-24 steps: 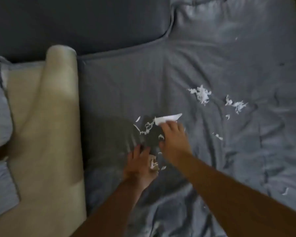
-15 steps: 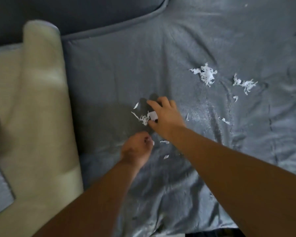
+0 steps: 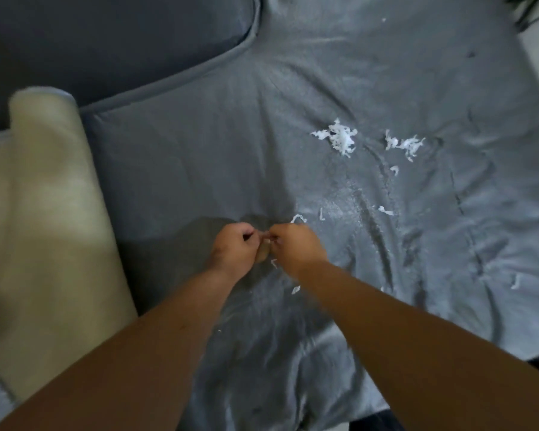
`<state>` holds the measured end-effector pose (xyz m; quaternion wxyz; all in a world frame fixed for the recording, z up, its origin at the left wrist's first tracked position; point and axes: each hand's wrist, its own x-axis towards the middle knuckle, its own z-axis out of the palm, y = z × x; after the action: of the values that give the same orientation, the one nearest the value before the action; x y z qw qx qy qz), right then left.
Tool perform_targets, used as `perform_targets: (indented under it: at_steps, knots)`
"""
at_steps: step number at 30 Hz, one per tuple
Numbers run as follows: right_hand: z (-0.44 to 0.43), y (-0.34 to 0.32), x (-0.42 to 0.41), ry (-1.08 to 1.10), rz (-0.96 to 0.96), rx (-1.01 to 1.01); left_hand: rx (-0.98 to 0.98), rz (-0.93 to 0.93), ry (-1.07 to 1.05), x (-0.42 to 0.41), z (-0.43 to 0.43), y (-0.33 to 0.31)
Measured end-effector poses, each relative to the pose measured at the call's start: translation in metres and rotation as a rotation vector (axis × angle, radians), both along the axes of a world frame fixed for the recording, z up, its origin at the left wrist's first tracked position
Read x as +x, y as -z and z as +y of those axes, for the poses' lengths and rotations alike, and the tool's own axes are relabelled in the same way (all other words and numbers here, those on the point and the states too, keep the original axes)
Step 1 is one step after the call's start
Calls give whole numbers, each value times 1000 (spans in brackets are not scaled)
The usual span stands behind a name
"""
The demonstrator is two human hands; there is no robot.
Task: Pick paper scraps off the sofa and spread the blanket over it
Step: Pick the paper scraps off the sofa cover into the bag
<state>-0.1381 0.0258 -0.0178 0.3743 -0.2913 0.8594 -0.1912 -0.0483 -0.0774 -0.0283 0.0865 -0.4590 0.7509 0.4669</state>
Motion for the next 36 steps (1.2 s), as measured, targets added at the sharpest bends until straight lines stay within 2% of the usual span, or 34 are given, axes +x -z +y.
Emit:
perform_targets:
  at_steps: [5, 9, 13, 15, 17, 22, 29, 33, 36]
  knots:
    - [53, -29, -38, 263, 91, -61, 3, -23, 46, -5, 6, -15]
    - [45, -11, -62, 355, 146, -77, -51, 50, 24, -35, 13, -7]
    - [26, 14, -49, 322, 98, -82, -27, 60, -27, -64, 36, 19]
    - [35, 22, -39, 436, 9, -158, -49, 45, -43, -68, 54, 30]
    - [52, 19, -29, 579, -113, -202, 12, 51, -93, -62, 70, 29]
    - [157, -5, -16, 785, -257, -178, 73, -5, 99, -57, 158, -1]
    - [368, -24, 0, 1412, -215, -111, 300, -6, 368, -92, 372, -18]
    - [495, 0, 8, 1734, -221, -107, 394, -86, 583, -107, 505, 6]
    - [562, 45, 7, 1880, -227, -60, 405, -206, 628, -115, 576, 52]
